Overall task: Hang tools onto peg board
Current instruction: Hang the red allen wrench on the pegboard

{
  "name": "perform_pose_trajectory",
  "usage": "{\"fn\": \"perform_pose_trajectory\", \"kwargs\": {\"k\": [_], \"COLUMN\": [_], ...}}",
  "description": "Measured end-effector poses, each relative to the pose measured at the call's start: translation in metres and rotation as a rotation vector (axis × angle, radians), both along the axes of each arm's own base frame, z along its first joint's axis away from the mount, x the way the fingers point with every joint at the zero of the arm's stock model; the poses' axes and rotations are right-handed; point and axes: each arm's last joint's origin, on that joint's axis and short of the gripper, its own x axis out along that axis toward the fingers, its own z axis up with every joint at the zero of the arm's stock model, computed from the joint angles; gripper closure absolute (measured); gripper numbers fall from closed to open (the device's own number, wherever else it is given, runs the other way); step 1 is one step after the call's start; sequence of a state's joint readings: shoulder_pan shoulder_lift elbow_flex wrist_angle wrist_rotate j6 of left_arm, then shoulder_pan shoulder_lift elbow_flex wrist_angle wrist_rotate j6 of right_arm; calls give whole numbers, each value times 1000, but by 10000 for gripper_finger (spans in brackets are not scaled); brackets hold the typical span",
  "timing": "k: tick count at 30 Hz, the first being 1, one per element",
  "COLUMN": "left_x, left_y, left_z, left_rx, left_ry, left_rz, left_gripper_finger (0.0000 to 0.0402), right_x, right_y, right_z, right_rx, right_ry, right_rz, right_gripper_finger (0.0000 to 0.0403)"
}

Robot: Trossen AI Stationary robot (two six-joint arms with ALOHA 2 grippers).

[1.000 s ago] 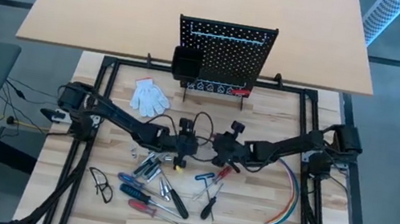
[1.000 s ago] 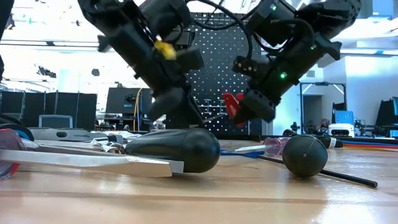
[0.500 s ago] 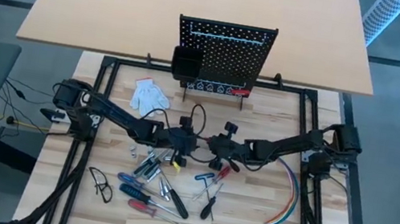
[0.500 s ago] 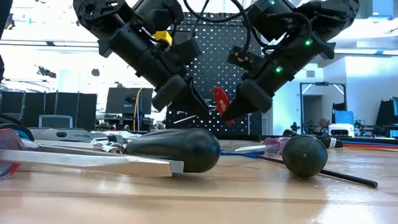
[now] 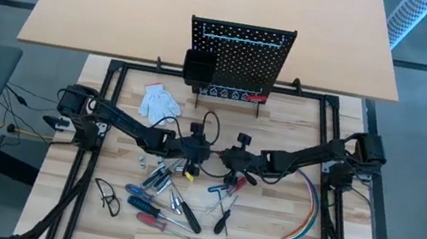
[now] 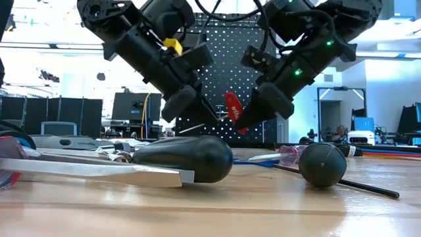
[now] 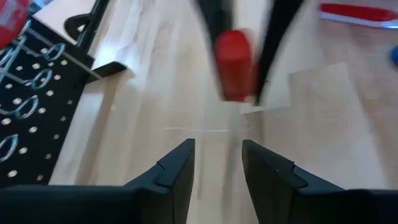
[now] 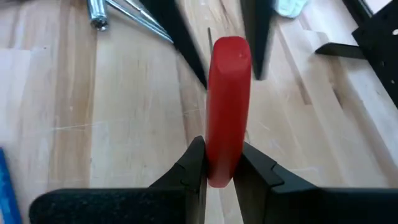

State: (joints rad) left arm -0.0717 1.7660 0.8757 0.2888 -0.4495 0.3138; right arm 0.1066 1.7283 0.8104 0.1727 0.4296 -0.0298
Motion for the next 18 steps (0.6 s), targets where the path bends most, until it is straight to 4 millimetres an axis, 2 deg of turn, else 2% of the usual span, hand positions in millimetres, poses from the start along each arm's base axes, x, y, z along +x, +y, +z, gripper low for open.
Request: {"fn": "perform_pose_trajectory", "kwargs": {"k": [9, 13, 18], "left_x": [0, -2, -2], "left_y": [4, 9, 10], "left_z": [-3, -5, -5], "left_rx": [-87, -95, -140], "left_ry": [22, 45, 43], "left_rz": [-60, -45, -61], "left_gripper_finger": [286, 322, 390], "right_x": [0, 0, 0], "right_y": [1, 2, 1], "right_z": [0, 0, 0], "right_rx": [-1, -8, -8], "right_ry": [-2, -2, -3], "right_rz": [-1, -1, 0], "right_gripper_finger": [339, 339, 337]}}
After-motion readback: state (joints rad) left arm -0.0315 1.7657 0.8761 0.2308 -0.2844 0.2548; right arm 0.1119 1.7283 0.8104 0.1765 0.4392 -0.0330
